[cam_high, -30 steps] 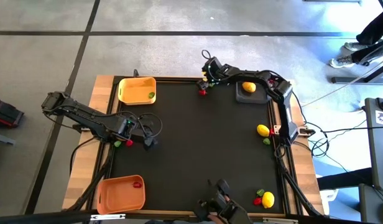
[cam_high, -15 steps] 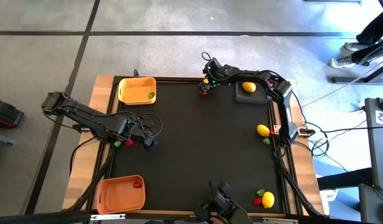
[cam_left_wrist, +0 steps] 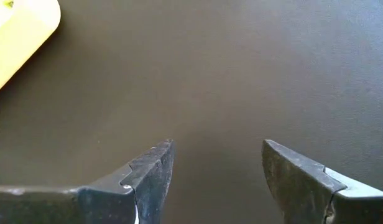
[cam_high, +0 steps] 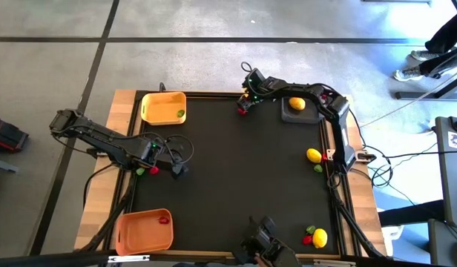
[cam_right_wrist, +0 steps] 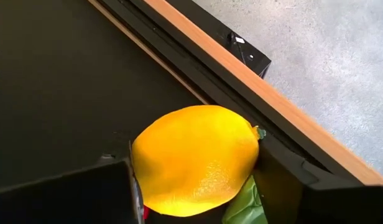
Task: Sort produce into baskets
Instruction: Put the yellow lemon into the black bin
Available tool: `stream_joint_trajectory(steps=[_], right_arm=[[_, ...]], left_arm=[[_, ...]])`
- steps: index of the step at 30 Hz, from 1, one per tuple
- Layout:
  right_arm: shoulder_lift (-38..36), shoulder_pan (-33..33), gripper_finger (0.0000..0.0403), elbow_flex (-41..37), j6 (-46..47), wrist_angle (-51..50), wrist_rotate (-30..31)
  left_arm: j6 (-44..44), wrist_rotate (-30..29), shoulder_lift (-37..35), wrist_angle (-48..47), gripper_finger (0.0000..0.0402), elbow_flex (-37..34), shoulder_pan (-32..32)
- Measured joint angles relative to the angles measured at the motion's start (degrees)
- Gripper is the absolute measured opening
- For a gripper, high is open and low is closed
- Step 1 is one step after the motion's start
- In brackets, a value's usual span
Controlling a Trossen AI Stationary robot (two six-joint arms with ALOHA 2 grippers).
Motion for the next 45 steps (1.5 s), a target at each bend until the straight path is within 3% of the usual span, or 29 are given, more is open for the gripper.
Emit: stream_joint_trajectory(steps=[10, 26, 40, 45], right_arm=[[-1.6, 0.0, 0.0169, -0.1, -1.8, -0.7, -0.2], [-17.5, 0.0, 0.017, -0.1, -7.4, -10.8, 3.3], [-30.8, 0.0, 0.017, -0.1, -12.5, -26.5, 18.3], [-34.4, -1.9, 0.017, -2.6, -13.9, -30.9, 20.7]], left_arm=[[0.0, 0.0, 0.0, 0.0, 0.0238, 0.0, 0.0], [0.0, -0.2, 0.0, 0.0, 0.0238, 0.0, 0.0], [1.1, -0.2, 0.0, 0.0, 0.0238, 0.0, 0.0], [-0.1, -0.2, 0.0, 0.0, 0.0238, 0.0, -0.2]])
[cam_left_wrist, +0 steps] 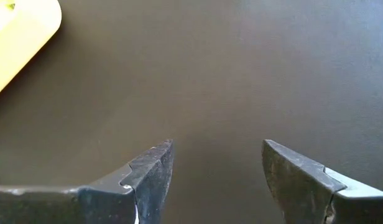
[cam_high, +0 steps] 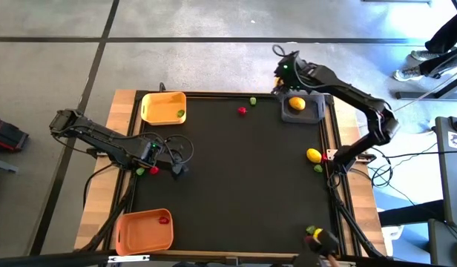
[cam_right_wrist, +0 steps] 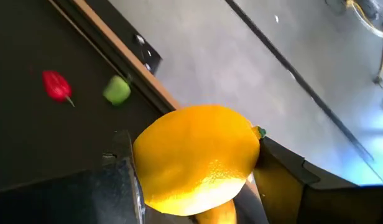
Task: Sort produce into baskets
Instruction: Put the yellow lemon into the black bin
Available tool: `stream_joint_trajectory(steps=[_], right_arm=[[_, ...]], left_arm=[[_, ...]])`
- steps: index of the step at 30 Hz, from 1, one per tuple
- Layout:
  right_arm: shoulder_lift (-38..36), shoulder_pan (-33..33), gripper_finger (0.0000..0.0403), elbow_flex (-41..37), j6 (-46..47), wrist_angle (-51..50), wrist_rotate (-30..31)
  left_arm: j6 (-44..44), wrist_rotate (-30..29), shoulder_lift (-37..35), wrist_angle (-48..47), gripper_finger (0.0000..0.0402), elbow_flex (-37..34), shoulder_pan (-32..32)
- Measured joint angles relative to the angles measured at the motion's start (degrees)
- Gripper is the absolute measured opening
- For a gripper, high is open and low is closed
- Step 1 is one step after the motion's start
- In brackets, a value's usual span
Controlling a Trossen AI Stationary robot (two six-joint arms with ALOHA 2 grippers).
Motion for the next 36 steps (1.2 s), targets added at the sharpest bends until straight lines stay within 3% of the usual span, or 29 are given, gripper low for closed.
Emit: stream_joint_trajectory(steps=[4, 13, 24, 36], right_arm=[[-3.1, -3.4, 0.017, -4.9, 0.4, 0.0, 0.0], [-4.7, -11.1, 0.017, -16.0, 4.4, 7.0, -8.2], [-3.6, -12.8, 0.017, -26.6, 5.5, 17.5, -10.3], [-0.3, -12.8, 0.0173, -29.5, 6.0, 21.1, -9.6]], left_arm=[[0.2, 0.0, 0.0, 0.0, 0.0238, 0.0, 0.0], [0.4, 0.0, 0.0, 0.2, 0.0238, 0.0, 0.5], [1.2, -0.2, 0.0, 0.3, 0.0238, 0.0, 0.5], [2.7, -0.2, 0.0, 2.0, 0.0238, 0.0, 0.5]])
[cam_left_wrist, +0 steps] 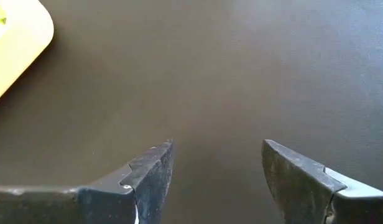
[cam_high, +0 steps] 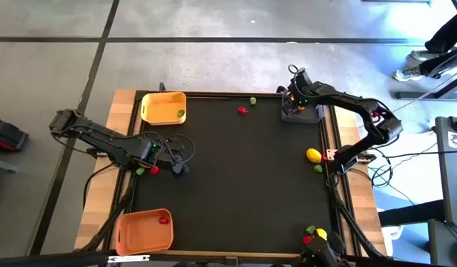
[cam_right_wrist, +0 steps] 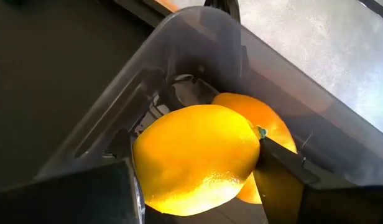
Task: Sort produce into baskets
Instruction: Put the yellow lemon into the black bin, then put the green bell pepper into the yellow bin
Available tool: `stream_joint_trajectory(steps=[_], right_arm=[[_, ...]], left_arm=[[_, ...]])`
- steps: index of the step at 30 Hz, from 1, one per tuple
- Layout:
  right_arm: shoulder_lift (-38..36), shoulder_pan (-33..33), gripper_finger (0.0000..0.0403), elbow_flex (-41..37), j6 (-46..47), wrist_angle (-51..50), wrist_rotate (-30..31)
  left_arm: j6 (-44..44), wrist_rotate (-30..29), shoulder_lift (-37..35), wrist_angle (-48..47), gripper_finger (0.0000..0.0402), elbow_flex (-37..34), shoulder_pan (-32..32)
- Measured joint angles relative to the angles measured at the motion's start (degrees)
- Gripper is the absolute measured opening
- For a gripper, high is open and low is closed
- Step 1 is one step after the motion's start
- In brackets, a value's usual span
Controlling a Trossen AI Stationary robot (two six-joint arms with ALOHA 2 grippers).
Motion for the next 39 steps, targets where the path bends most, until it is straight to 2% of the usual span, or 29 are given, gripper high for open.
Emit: stream_joint_trajectory(steps=[3, 12, 16, 23, 28, 34, 39], right_arm=[[0.3, 0.0, 0.0196, 0.0, 0.0, -0.4, 0.3], [0.3, 0.0, 0.0299, 0.7, -0.2, -1.8, 2.2], [-0.6, 0.1, 0.0316, 3.9, -1.0, -6.5, 2.1], [-6.5, 0.1, 0.032, 8.1, -1.3, -10.6, 1.5], [-12.3, 0.1, 0.0321, 8.7, -0.9, -9.5, -5.2], [-16.2, 0.1, 0.0321, 8.7, 1.6, -5.8, -17.8], [-16.4, 1.7, 0.0321, 8.7, 3.4, -1.2, -29.7]], left_arm=[[0.0, 0.0, 0.0, -0.1, 0.0238, 0.0, 0.0], [0.5, 0.0, 0.0, -0.1, 0.0238, 0.0, 0.0], [2.3, 0.0, -0.4, -2.1, 0.0238, 1.9, 0.2], [3.0, 0.0, -2.8, -9.0, 0.0238, 7.2, 3.7], [0.4, 0.0, -5.5, -15.8, 0.0238, 9.5, 9.0], [0.5, 0.0, -9.0, -20.1, 0.0238, 9.9, 17.6], [5.1, 0.1, -9.3, -20.4, 0.0238, 9.9, 25.6]])
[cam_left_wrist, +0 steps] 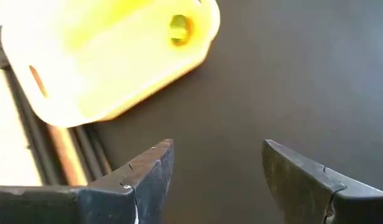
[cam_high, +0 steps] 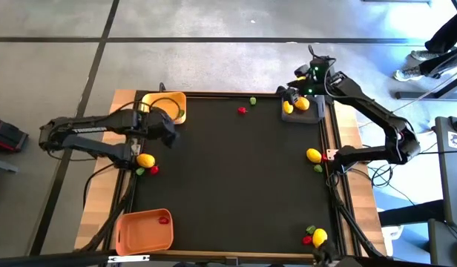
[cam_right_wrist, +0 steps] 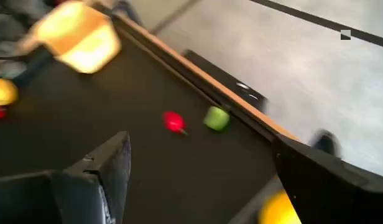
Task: Sort produce into baskets
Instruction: Put the green bell pepper into the yellow bin
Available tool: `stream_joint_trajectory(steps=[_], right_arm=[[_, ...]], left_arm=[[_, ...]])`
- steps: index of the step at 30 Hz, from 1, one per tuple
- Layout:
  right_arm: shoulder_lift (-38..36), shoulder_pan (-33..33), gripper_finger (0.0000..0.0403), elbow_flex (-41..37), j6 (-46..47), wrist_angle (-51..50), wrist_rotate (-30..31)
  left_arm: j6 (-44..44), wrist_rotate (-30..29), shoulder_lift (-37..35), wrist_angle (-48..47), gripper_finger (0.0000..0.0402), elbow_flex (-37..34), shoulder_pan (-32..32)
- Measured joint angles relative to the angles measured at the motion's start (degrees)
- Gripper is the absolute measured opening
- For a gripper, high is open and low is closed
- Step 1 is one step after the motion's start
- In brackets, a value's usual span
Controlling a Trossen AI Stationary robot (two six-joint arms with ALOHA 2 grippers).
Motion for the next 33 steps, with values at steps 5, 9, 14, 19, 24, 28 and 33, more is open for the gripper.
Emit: stream_joint_trajectory(steps=[5, 9, 14, 19, 24, 28, 33], right_arm=[[0.1, 6.4, 0.0321, 0.0, -0.4, 4.1, -0.9], [0.4, 12.1, 0.0321, 0.0, -1.4, 5.8, 0.9], [0.4, 17.6, 0.0321, 0.0, -1.9, 7.0, 4.4], [0.5, 20.9, 0.0321, 0.0, -2.0, 7.4, 6.8], [0.5, 22.6, 0.0321, 0.0, -2.1, 7.3, 8.2], [0.5, 22.5, 0.0321, 0.0, -2.0, 7.2, 8.2], [2.1, 22.5, 0.0321, 0.0, -1.9, 7.2, 10.2]], left_arm=[[7.7, 0.2, 1.2, 0.1, 0.0238, 0.0, 8.7], [11.2, 1.5, 1.7, 0.6, 0.0238, 0.0, 15.2], [15.6, 3.0, 1.7, 0.6, 0.0238, 0.0, 20.8], [18.1, 3.7, 1.7, 0.6, 0.0238, 0.0, 24.3], [19.1, 3.8, 1.7, 0.6, 0.0238, 0.0, 25.4], [19.4, 3.8, 1.7, 0.6, 0.0238, 0.0, 25.4], [22.0, 3.7, 1.6, 4.1, 0.0238, 0.0, 25.1]])
